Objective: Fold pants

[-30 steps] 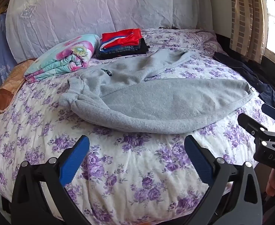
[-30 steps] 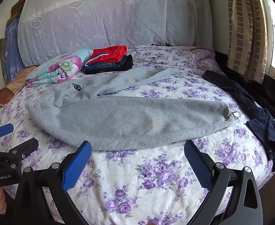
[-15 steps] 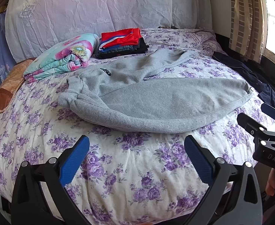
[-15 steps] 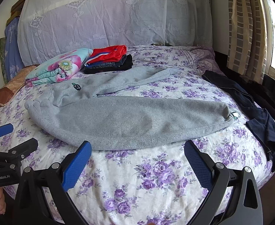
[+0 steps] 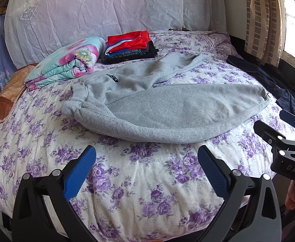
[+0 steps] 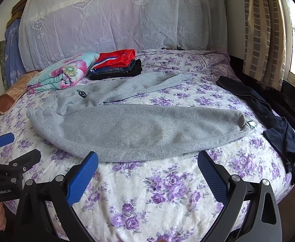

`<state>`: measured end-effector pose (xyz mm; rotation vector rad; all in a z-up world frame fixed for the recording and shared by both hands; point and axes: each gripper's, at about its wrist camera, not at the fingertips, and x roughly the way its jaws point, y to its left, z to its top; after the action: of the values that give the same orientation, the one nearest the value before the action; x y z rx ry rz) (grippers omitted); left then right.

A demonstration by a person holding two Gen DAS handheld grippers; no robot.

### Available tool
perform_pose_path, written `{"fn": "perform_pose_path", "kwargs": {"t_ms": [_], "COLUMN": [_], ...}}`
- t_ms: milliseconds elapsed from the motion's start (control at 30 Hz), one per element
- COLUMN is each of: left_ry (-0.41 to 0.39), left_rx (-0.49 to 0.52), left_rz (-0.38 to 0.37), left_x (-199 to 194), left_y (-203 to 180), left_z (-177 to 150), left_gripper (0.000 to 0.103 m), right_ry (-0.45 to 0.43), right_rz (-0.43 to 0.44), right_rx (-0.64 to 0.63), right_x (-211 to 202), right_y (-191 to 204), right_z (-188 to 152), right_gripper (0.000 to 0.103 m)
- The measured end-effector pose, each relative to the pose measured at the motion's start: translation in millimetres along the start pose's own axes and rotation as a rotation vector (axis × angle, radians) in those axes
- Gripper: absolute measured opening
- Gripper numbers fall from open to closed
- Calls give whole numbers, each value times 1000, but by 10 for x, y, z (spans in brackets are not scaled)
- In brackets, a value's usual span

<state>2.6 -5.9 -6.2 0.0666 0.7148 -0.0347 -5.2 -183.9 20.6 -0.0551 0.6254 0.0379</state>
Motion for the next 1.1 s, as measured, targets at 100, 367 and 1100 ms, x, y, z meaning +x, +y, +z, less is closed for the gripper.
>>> {"fn": "perform_pose_path", "kwargs": {"t_ms": [100, 367, 1100], "left_ry": [0, 1, 5], "left_rx": [0, 0, 3], "left_rz": [1, -7, -15], "left_x": [-2, -4, -31], "left_y": [-13, -58, -82], "left_z": [1, 7, 15], "left_gripper": [99, 99, 99], "right_ry": [0, -1, -2], "right_rz": [0, -1, -2], "right_rx": [0, 0, 1], "right_x": [7, 3, 1], "right_y": [4, 6, 1], "right_z": [-3, -3, -3], "right_gripper": [100, 100, 100]}}
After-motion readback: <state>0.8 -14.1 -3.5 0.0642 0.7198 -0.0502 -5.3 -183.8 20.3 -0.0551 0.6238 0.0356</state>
